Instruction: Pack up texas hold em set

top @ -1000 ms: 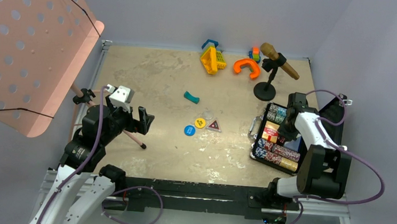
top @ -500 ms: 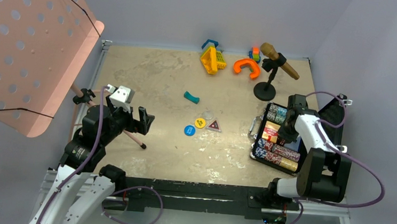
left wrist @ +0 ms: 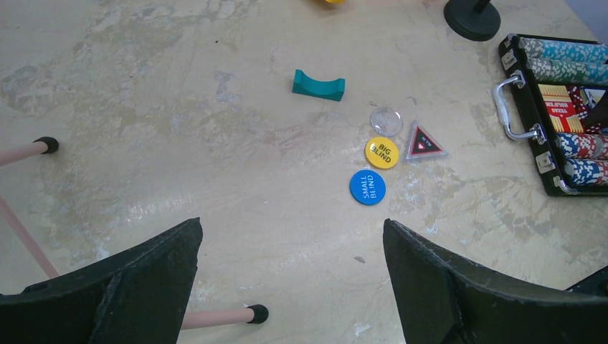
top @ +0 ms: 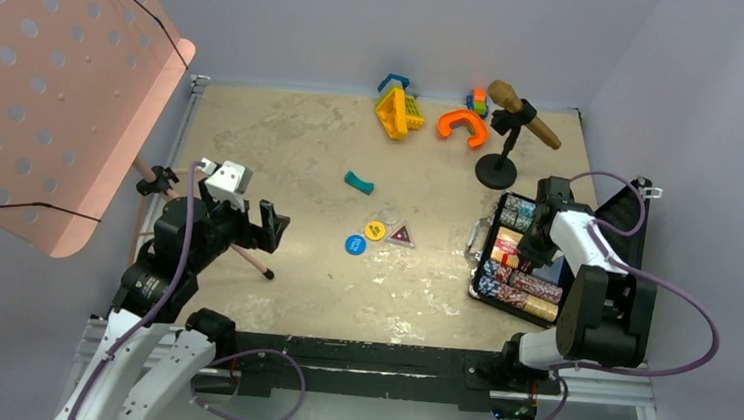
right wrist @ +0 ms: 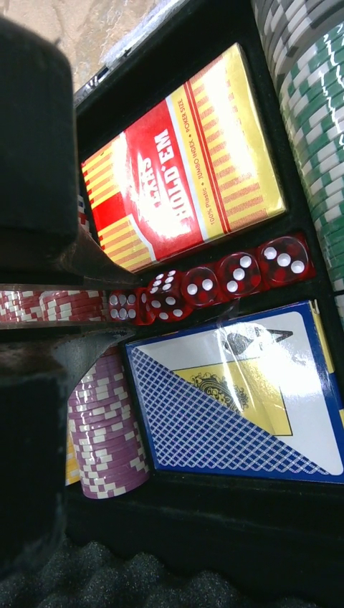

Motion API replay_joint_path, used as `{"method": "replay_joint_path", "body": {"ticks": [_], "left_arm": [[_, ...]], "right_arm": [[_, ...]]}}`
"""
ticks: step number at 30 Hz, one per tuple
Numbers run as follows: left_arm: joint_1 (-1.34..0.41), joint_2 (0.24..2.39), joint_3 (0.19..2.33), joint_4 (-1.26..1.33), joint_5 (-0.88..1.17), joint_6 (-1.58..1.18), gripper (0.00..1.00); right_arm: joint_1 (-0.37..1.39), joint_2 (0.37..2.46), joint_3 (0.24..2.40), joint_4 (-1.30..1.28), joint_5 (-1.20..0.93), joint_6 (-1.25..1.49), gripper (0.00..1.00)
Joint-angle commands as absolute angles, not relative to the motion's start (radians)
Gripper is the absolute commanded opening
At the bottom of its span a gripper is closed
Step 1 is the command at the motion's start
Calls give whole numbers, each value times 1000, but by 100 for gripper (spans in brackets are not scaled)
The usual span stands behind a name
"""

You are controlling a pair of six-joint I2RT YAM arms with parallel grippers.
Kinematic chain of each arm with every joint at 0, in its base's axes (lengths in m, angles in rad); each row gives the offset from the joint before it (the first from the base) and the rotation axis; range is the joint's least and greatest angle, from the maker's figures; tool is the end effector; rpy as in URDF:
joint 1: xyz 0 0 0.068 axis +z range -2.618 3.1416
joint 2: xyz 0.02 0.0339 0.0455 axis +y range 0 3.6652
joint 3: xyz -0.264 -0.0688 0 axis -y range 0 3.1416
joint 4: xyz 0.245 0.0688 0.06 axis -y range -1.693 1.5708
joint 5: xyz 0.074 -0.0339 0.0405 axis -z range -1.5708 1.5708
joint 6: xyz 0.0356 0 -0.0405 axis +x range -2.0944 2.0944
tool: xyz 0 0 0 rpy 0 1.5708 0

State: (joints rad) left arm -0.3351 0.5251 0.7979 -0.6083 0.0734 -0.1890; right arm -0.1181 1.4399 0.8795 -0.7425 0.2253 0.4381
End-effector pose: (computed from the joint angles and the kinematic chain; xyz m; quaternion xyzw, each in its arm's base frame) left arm 0.1075 -0.0402 0.3336 0.0807 0.8110 -0.1788 0.5512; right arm 0.2510 -0.0378 0.1910 0.2848 0.9428 -0.0888 0.1488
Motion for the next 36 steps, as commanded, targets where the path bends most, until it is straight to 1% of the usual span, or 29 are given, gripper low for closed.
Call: {"method": "replay_joint_path", "body": {"ticks": [1, 4, 5, 12, 15, 22, 32, 36], "left_arm": [[-339, 523, 794, -572, 68, -167, 100], [-339, 523, 793, -572, 68, -167, 100], [-339, 523, 794, -572, 69, -167, 100], [-339, 525, 794, -571, 69, -167, 100], [-339, 525, 793, -572, 69, -167, 100], [-339, 525, 793, -572, 69, -167, 100], [-338, 533, 800, -574, 64, -180, 100], [-336, 547, 800, -580, 50, -192, 100]], "right_arm": [[-117, 1443, 887, -705, 227, 446, 0], [-118, 1453, 886, -695, 220, 445, 0], [-118, 1459, 887, -696, 217, 445, 2], [-118, 1456, 888, -701, 215, 441, 31], [-118, 1442, 888, -700, 208, 435, 38], [-116, 1398, 886, -703, 206, 422, 40], [-101, 1272, 896, -714, 155, 373, 40], [-81, 1215, 892, -695, 94, 359, 39]]}}
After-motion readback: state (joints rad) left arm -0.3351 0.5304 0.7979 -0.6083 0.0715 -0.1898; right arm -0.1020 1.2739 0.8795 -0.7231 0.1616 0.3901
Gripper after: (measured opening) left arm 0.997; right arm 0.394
